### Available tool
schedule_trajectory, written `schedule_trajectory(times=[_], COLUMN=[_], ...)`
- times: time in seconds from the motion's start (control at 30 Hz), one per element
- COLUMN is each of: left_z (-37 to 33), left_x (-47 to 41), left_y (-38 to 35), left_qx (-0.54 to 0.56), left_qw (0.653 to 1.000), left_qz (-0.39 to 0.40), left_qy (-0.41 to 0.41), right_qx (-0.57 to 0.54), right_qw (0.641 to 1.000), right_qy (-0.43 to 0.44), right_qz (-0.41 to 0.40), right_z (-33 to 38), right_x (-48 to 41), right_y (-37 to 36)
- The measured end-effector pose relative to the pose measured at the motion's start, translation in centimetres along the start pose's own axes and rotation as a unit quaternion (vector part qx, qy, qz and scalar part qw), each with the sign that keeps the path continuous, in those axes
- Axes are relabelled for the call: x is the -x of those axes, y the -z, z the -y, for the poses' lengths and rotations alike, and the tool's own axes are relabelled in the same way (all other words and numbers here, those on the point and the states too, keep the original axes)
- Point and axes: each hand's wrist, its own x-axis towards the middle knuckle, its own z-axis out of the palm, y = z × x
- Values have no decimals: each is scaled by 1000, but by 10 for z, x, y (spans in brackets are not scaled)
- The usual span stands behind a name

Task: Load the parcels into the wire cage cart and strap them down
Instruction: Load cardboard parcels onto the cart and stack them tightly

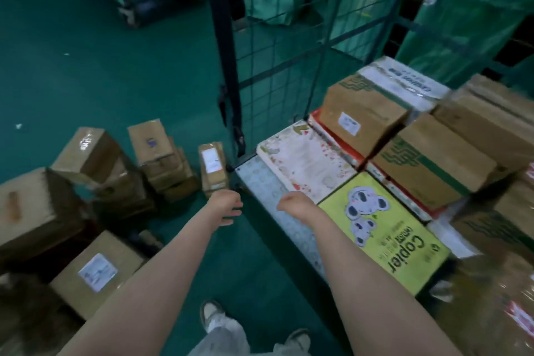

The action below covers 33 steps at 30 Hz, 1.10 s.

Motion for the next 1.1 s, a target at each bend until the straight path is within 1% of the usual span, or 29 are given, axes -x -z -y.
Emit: schedule_trajectory(times=[0.17,0.3,0.47,0.57,0.63,0.7,0.83,0.93,1.0,1.1], left_z=[3,0,-6,-13,-17,-12,-2,6,19,42], left_x=[-31,-57,-90,-109,-127,-163,-223,-291,-349,-418], left_y=[68,101,115,112,109,101,85,78,78,77], left_qx=[-7,4,22,12,-10,-28,-53,-83,-69,-32], left_qw=[999,997,995,996,996,995,994,990,991,990], left_qz=[-42,-62,-68,-52,-66,-90,-93,-109,-114,-139], left_qy=[29,33,62,78,58,30,10,-19,-27,-13], right_qx=[-11,-3,17,37,44,64,81,80,77,70], right_qw=[999,999,997,996,996,995,994,995,995,995], right_qy=[2,14,10,7,12,19,16,19,28,52], right_qz=[30,52,70,81,79,76,71,64,57,46], right_z=[51,77,82,79,77,71,52,40,32,25], right_x=[-35,-62,-94,-122,-144,-180,-243,-314,-365,-431], right_y=[-49,-72,-82,-79,-76,-80,-90,-113,-137,-171])
